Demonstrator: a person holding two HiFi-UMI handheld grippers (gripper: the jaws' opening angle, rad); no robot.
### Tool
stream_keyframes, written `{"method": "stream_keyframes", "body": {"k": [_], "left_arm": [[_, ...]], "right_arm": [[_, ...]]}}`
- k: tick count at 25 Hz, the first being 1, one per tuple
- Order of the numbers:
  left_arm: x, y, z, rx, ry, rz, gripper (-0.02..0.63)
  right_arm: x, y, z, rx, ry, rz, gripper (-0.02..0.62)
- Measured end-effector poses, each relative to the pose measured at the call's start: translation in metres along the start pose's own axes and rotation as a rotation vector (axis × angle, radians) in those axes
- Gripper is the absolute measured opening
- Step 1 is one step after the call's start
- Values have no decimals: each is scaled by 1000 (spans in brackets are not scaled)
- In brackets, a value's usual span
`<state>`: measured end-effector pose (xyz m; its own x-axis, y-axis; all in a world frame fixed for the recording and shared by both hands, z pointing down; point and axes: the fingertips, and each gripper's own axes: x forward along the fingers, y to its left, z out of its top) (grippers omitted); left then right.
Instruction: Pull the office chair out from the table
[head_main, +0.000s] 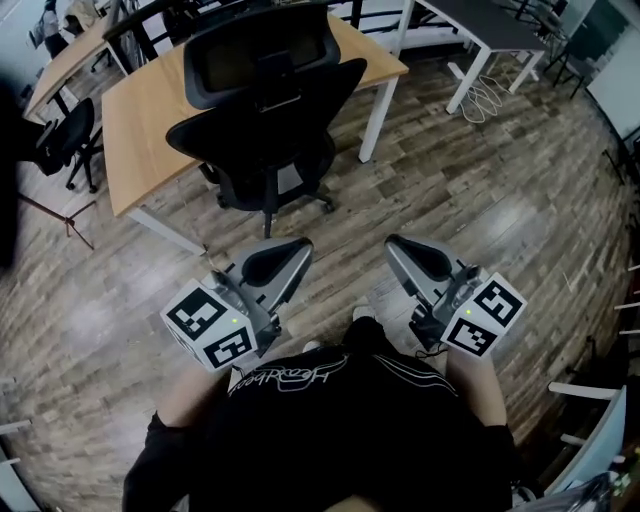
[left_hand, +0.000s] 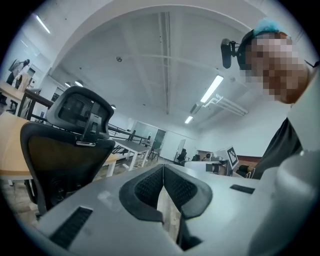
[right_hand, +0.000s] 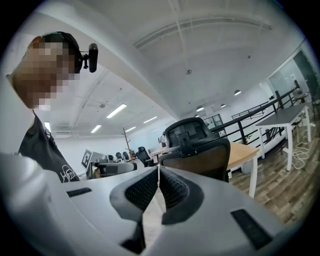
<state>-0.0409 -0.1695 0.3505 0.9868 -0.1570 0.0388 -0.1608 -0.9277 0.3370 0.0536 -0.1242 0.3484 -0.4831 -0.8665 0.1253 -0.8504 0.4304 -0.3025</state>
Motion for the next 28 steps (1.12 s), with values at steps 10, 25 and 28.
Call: {"method": "stream_keyframes", "body": {"k": [10, 25, 28], "left_arm": [[75, 56, 36, 31, -52, 221, 8], [87, 142, 30, 216, 61, 669, 114], [75, 170, 30, 217, 79, 707, 141]], "right_arm": [[48, -105, 59, -88, 47, 169, 41], [104, -230, 75, -349, 121, 135, 101], [126, -248, 75, -422, 160, 92, 157]]}}
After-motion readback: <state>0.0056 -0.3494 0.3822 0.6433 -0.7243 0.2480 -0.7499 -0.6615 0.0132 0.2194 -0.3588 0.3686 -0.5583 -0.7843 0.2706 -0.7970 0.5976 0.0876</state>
